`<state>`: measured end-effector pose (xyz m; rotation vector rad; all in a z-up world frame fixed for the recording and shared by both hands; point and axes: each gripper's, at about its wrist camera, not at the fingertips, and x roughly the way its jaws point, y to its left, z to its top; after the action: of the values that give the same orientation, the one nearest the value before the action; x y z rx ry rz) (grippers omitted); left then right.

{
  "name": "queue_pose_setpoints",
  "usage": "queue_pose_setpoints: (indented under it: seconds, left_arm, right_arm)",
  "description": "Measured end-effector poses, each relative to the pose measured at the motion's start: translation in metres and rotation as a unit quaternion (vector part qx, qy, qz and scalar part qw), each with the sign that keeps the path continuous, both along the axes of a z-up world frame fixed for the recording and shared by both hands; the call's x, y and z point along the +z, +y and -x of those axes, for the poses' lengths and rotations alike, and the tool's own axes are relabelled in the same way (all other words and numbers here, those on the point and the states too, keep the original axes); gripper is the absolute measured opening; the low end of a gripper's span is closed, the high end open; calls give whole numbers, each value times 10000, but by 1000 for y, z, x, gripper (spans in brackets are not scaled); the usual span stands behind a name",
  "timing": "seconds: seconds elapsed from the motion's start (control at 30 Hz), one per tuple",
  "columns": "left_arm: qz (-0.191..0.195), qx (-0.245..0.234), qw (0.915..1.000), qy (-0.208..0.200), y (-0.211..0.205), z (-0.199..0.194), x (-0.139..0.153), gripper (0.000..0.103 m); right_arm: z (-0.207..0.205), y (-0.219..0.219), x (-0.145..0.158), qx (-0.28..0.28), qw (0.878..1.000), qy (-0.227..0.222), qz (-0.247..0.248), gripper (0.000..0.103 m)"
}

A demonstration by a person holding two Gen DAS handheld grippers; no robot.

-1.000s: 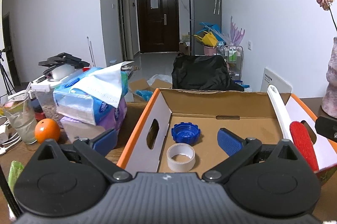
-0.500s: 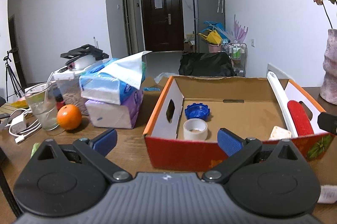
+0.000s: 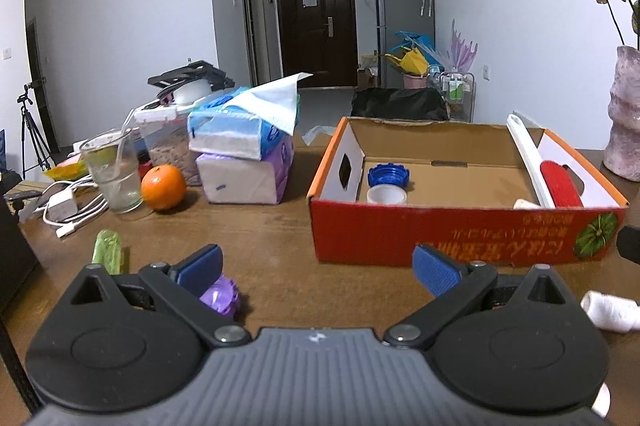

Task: Organize rigid objects
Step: 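Withdraw both open tools from the box back over the table, then grasp the white round puck with the right tool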

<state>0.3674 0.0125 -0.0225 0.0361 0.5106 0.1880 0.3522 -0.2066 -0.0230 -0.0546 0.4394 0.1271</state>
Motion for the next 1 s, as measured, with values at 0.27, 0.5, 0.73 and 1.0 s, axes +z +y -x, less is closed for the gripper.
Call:
queue_pose_setpoints:
  seconds: [0.27, 0.5, 0.73, 1.0]
  left_arm:
    - [-18, 13, 10000, 60, 1, 28, -2, 103]
    - [38, -20, 9997, 235, 3, 49, -10, 103]
    - [44, -42, 9996, 290, 4, 69, -14, 103]
    - [47, -217, 9991, 351, -1, 89, -19, 103]
  right_arm:
    - [29, 0, -4, -14, 9999, 121, -8, 103]
    - [51, -3, -13, -80, 9996, 285, 4, 103]
    - [70, -2, -22, -111, 9990, 429, 69, 103]
    - [87, -3, -32, -189, 9983, 549, 109, 103]
